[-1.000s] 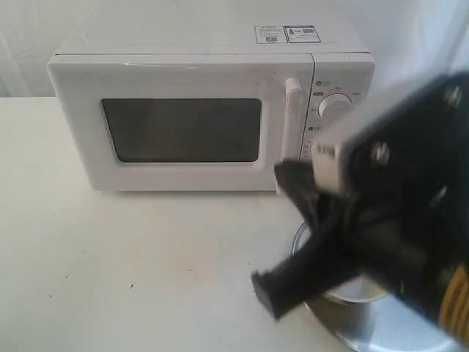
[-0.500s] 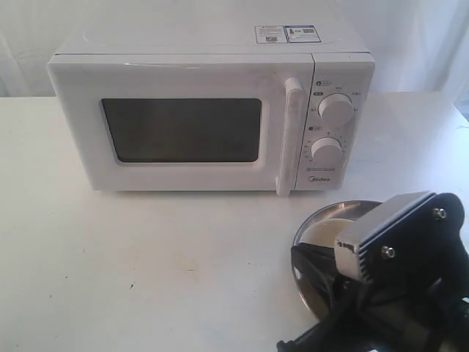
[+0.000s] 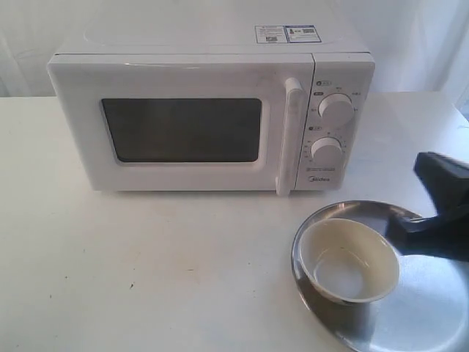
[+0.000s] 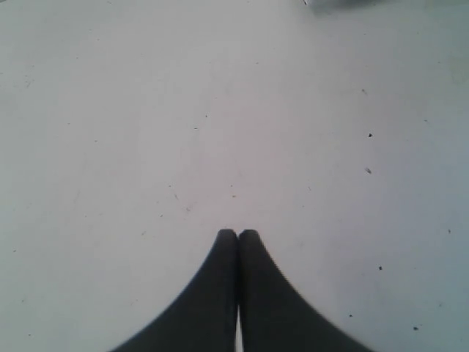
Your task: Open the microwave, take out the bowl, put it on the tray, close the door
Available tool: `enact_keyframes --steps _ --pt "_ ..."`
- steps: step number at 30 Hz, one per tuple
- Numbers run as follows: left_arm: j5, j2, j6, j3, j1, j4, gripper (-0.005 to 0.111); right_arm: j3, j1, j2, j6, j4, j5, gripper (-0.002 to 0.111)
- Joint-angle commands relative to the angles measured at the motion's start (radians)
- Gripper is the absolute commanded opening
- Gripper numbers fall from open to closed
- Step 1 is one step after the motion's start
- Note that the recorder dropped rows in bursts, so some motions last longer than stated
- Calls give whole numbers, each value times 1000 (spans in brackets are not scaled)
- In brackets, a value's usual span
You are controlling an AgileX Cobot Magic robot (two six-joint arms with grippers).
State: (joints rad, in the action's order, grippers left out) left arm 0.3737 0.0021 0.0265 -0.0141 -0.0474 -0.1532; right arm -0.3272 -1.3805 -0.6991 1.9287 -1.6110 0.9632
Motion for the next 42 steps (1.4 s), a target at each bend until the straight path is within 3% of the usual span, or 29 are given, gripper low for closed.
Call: enact_keyframes --steps 1,9,20,24,28,39,42 --pt "41 -2 0 10 0 10 0 27 215 258 -300 -3 -271 0" --pt "41 -2 0 10 0 10 0 217 687 589 -337 22 -420 0" --pt "41 -2 0 10 0 10 0 312 1058 675 -344 -5 -844 0" --pt "41 -2 0 10 0 10 0 327 1173 698 -326 4 -919 0" --pt "41 -2 0 10 0 10 0 327 1221 699 -283 4 -963 0" --pt "41 -2 0 10 0 10 0 327 1221 699 -371 17 -991 0" --pt "41 -2 0 10 0 10 0 327 1221 699 -921 580 -833 0"
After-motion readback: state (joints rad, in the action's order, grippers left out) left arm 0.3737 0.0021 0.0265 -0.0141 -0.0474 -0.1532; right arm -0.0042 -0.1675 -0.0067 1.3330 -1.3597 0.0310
